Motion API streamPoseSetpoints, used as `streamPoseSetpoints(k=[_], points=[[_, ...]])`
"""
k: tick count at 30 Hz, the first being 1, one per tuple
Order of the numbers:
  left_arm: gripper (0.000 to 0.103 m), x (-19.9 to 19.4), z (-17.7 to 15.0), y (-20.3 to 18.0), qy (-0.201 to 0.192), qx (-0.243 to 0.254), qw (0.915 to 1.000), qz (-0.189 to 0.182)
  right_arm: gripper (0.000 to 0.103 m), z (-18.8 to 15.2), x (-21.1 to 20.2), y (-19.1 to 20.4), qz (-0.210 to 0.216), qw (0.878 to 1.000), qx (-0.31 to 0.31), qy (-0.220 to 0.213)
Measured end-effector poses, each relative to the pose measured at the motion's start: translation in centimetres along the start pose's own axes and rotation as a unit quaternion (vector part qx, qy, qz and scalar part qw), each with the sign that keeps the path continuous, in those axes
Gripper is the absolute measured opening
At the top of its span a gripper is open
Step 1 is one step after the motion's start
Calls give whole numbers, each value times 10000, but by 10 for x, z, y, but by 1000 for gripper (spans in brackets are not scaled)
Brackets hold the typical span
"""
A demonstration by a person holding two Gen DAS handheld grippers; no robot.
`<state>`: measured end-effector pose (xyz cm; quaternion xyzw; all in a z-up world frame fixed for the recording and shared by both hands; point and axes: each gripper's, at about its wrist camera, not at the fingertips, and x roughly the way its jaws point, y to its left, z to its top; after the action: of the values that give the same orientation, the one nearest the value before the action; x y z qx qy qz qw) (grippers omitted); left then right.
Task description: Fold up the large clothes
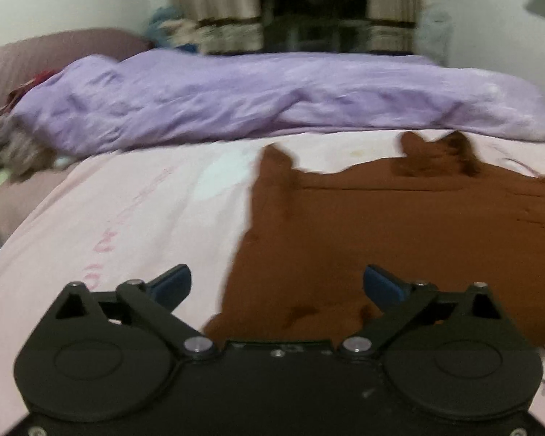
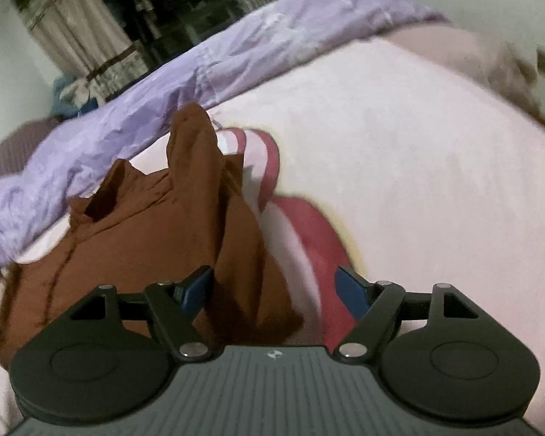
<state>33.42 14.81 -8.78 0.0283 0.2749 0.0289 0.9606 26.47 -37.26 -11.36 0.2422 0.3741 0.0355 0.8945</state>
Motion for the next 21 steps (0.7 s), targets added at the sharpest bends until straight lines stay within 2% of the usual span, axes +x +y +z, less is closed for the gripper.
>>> streamPoseSetpoints(k=[3,4,7,8,9,10,11,13,14,17,19,21], points=[[103,2,-4,-16,128,316,9994,-10,89,-9,17,4,159,9992,118,343],[103,5,-6,-19,200,366,9991,-14,93,-10,19,9,134,9996,47,243],[103,11,-9,-23,352,438,9984,28,93,-8,33,20,122,9998,25,124],[103,11,-9,-23,349,449,9984,55,88,-7,36,21,154,9998,112,71],[103,10,-10,-21,349,439,9984,62,76,-6,39,23,151,9998,136,78],[103,10,-10,-20,356,422,9984,82,42,-4,42,25,253,9995,130,102],[103,12,-10,-19,356,401,9985,114,31,-4,41,26,456,9985,290,68],[103,15,-8,-16,356,397,9983,241,28,-5,27,41,480,9978,339,-297],[103,15,-7,-15,347,401,9980,343,27,-5,18,54,581,9965,248,-541],[103,17,0,-11,251,439,9961,725,26,-2,-14,122,844,9856,-531,-1362],[103,18,3,-6,247,362,9949,908,25,-1,-22,175,1150,9776,-761,-1593],[103,21,4,3,386,182,9951,897,24,0,-24,230,1467,9694,-1045,-1668]])
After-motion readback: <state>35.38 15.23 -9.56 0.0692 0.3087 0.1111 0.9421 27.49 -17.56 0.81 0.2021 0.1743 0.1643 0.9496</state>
